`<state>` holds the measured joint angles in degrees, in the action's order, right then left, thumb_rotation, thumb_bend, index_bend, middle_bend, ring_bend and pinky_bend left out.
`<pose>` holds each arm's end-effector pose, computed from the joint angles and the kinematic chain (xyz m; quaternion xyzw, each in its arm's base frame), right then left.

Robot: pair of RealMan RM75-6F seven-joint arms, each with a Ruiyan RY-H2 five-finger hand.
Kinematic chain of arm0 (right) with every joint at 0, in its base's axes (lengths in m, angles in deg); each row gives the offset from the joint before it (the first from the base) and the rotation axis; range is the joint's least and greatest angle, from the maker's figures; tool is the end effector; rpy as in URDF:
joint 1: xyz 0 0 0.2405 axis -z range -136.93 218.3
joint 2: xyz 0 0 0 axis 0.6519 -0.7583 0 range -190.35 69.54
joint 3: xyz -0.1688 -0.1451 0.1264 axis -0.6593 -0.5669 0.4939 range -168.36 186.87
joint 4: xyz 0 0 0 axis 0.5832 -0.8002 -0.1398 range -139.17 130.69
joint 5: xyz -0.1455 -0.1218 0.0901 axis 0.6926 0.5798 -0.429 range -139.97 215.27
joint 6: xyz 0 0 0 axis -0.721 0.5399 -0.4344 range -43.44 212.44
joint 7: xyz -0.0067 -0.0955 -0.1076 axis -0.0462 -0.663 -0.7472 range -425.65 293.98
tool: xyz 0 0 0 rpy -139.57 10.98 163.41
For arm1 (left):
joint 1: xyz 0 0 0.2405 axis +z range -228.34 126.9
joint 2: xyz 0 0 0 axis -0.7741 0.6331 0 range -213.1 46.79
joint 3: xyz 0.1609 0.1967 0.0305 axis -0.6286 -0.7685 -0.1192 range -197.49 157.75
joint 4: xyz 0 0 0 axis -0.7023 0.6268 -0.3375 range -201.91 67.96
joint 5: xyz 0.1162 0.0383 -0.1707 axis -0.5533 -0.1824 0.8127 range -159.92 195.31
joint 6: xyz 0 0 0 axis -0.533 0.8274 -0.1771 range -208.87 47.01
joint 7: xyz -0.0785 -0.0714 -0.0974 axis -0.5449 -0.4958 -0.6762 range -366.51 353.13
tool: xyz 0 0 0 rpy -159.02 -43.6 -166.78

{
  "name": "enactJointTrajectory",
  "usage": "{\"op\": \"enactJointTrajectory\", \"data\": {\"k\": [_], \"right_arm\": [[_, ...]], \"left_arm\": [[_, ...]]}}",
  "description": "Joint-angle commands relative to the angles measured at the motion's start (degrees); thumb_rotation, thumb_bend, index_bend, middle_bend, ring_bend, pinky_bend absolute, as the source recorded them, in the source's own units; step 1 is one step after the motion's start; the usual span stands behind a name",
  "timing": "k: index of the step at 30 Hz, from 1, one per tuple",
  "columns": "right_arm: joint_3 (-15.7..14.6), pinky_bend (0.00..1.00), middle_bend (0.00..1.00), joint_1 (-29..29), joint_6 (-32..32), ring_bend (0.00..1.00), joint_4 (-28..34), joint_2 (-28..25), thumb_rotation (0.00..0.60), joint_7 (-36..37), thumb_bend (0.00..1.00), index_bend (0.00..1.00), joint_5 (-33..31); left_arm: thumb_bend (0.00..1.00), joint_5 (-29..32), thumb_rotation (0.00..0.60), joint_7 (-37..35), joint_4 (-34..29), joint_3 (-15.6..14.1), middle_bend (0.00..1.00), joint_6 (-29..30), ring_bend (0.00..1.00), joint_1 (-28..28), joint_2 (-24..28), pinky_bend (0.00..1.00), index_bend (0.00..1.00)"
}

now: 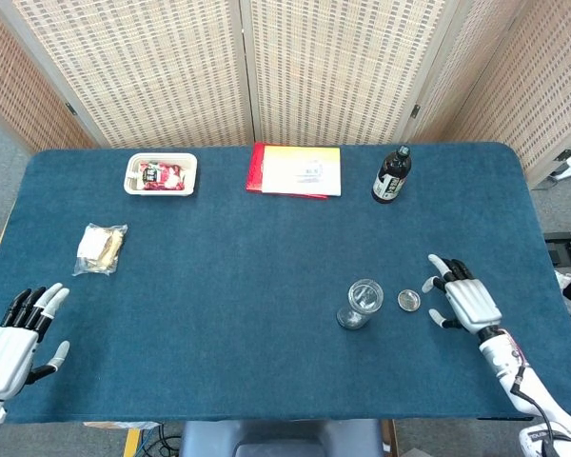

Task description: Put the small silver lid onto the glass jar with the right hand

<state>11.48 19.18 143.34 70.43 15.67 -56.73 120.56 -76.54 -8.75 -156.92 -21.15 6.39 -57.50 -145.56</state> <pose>-0.3231 -0.2700 0.0661 0.6864 -0.4610 0.3157 0.4655 -0.3009 0.1753 0.1594 -0.6541 -0.3460 -0.4008 0.5402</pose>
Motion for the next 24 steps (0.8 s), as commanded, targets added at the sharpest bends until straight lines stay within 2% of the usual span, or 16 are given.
{"op": "enactJointTrajectory", "data": {"k": [1,8,24], "right_arm": [[0.0,0.00,0.00,-0.4,-0.5,0.00,-0.9,1.0,0.600,-0.1,0.36,0.42,-0.4],[0.4,0.00,0.00,-1.2,-1.0,0.00,-2.2,2.8,0.600,-0.9,0.37,0.48,-1.0],[0.8,0.00,0.00,-2.7,-3.0,0.00,-4.5,5.0,0.600,-1.8,0.37,0.48,-2.9]], "left_arm": [[0.37,-0.2,0.600,-0.6,0.1,0.0,0.05,0.4,0.00,0.1,0.3,0.00,0.00],[0.37,-0.8,0.600,-2.0,0.1,-0.2,0.05,1.1,0.00,0.4,0.8,0.00,0.00],[0.37,-1.6,0.600,-4.6,0.5,-0.1,0.05,2.4,0.00,0.9,1.7,0.00,0.00]]}}
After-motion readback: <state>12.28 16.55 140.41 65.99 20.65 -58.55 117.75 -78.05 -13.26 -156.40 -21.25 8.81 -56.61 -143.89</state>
